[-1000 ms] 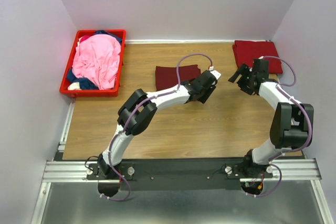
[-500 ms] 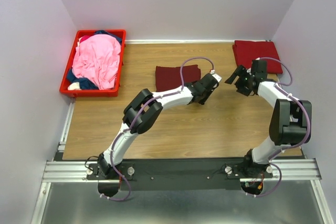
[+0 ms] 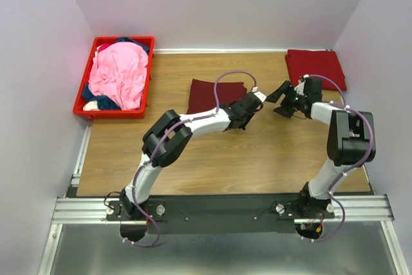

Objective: Fold and stack the t-shirts
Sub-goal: Neatly place the folded tshirt to the corner

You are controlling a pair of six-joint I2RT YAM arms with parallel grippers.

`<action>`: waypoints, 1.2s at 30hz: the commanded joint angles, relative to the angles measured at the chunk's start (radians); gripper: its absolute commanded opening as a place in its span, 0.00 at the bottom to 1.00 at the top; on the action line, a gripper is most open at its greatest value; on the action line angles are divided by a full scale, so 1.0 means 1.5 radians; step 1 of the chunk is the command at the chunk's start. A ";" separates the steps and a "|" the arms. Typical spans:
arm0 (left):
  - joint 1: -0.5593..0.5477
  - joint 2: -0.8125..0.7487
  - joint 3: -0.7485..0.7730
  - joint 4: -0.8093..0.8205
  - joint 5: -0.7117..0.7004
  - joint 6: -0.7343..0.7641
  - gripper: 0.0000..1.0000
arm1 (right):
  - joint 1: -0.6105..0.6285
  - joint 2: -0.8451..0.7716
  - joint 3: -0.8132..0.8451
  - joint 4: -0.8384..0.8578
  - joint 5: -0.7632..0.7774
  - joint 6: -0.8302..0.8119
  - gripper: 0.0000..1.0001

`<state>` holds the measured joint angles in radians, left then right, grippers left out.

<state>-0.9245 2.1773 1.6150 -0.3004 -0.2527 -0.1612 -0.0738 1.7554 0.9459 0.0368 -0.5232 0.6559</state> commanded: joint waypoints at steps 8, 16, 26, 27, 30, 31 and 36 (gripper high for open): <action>0.004 -0.087 -0.025 0.060 0.018 0.006 0.00 | 0.072 0.183 0.012 0.281 -0.199 0.213 0.87; 0.005 -0.087 -0.026 0.064 0.034 -0.001 0.00 | 0.143 0.252 0.063 0.283 -0.184 0.222 0.82; 0.009 -0.114 -0.037 0.074 0.036 -0.024 0.32 | 0.164 0.251 0.125 0.117 -0.135 0.084 0.01; 0.010 -0.117 -0.037 0.076 0.038 -0.025 0.37 | 0.163 0.247 0.129 0.101 -0.133 0.071 0.01; 0.021 -0.144 -0.030 0.061 0.044 -0.030 0.50 | 0.164 0.235 0.167 0.004 -0.097 -0.010 0.01; 0.027 -0.165 -0.028 0.044 0.045 -0.030 0.53 | 0.164 0.233 0.181 -0.022 -0.068 -0.035 0.01; 0.092 -0.223 0.024 -0.090 0.057 -0.008 0.57 | 0.163 0.231 0.307 -0.249 0.068 -0.219 0.01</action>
<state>-0.8623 1.9419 1.5875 -0.3054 -0.1860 -0.1905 0.1711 2.1319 1.3037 -0.0467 -0.6456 0.5751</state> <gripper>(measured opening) 0.569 0.050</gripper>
